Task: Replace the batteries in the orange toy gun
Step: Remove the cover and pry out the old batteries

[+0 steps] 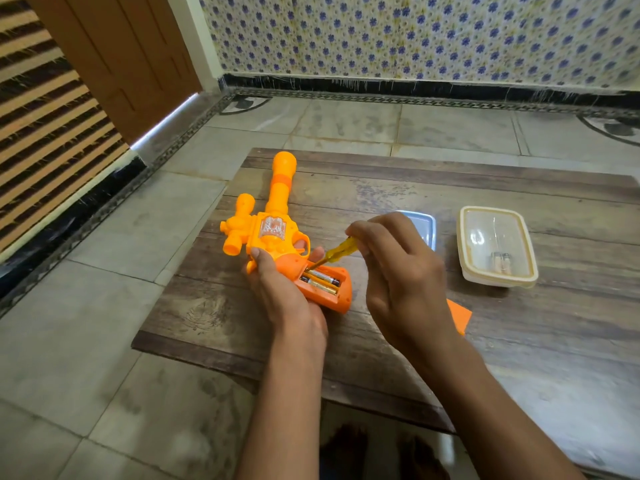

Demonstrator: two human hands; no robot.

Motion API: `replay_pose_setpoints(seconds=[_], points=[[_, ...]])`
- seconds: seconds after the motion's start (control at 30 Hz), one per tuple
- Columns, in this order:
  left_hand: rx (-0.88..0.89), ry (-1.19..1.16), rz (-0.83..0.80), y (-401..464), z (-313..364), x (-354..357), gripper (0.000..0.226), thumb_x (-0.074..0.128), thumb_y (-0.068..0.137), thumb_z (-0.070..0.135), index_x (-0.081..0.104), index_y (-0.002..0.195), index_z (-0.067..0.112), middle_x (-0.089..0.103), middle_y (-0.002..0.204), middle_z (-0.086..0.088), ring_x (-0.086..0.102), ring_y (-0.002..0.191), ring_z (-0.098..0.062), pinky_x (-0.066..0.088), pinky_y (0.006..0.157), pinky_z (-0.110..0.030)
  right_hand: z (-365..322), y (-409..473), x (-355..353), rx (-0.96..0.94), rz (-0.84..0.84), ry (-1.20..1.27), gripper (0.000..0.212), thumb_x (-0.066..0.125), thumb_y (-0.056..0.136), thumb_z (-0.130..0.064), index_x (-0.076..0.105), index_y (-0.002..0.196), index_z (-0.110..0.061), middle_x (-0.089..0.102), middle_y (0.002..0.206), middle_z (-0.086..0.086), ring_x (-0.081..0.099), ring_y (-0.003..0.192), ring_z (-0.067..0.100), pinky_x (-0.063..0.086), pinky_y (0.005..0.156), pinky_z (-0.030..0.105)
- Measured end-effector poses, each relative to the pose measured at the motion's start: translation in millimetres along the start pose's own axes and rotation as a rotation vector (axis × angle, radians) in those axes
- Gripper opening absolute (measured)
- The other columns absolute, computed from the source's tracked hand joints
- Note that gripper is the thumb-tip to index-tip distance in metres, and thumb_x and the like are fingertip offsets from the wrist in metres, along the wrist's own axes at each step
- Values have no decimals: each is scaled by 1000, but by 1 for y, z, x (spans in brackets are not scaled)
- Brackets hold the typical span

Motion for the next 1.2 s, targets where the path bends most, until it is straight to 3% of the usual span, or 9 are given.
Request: replay_pose_setpoints(seconds=[0.13,0.27,0.37,0.47,0.57,0.87,1.0,1.1,1.2], points=[[-11,14,15,0,0,-1,50,42,105,58,59,136,22,78,98,-10,78,64,-21,63,58,-35,-2,-1,-1,-40,4,19,17,63,95,3,72,110,3,66,102,14,63,88,22,49,77,22],[-34,17,-12,2,-2,-1,55,41,104,63,59,136,23,78,110,-14,80,77,-26,64,73,-44,0,-2,0,-56,33,2,13,72,93,-1,73,106,2,69,100,13,65,87,20,53,75,25],[-23,13,-18,6,-5,-2,57,42,102,65,58,138,24,78,112,-13,80,80,-28,65,69,-47,-1,-2,-1,-39,86,-7,15,74,93,-8,73,105,2,70,93,12,66,79,22,53,70,29],[-15,29,-48,8,-9,-2,72,48,90,74,56,142,25,77,118,-12,78,95,-35,61,86,-60,-4,-2,2,-36,117,6,21,77,93,-14,72,104,2,68,88,11,64,74,22,52,67,31],[-17,16,-58,13,-14,-5,80,53,78,77,56,140,27,75,122,-14,75,105,-39,55,96,-67,-6,0,7,-25,120,94,19,77,92,-13,73,104,1,71,96,10,64,83,15,55,72,21],[-24,4,-131,14,-15,-1,74,50,89,71,58,142,20,71,128,-19,73,112,-39,57,96,-61,5,9,27,21,41,252,30,77,89,1,71,118,-2,76,101,3,58,84,-15,54,74,11],[-72,-13,-187,6,-16,3,67,40,101,66,58,143,17,69,132,-20,71,116,-35,60,83,-45,-5,23,38,-38,57,241,41,79,85,-2,70,126,-2,75,95,6,53,77,1,39,75,4],[-104,-7,-217,3,-17,3,65,36,103,66,60,142,20,72,129,-18,73,112,-32,62,74,-39,-5,28,42,-20,63,273,49,79,86,-4,66,133,-2,69,92,-5,51,74,0,41,71,6],[-72,-6,-217,5,-17,3,67,39,100,69,57,144,21,71,131,-16,73,114,-32,64,82,-46,0,33,46,52,49,309,51,78,89,-13,63,137,-6,62,97,-15,58,68,7,47,67,13]])
Point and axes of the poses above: each hand's wrist, its own y-axis towards the middle knuckle, its own x-axis out of the palm, z = x × y, the point moved 6 cm from there along y, towards the middle knuckle
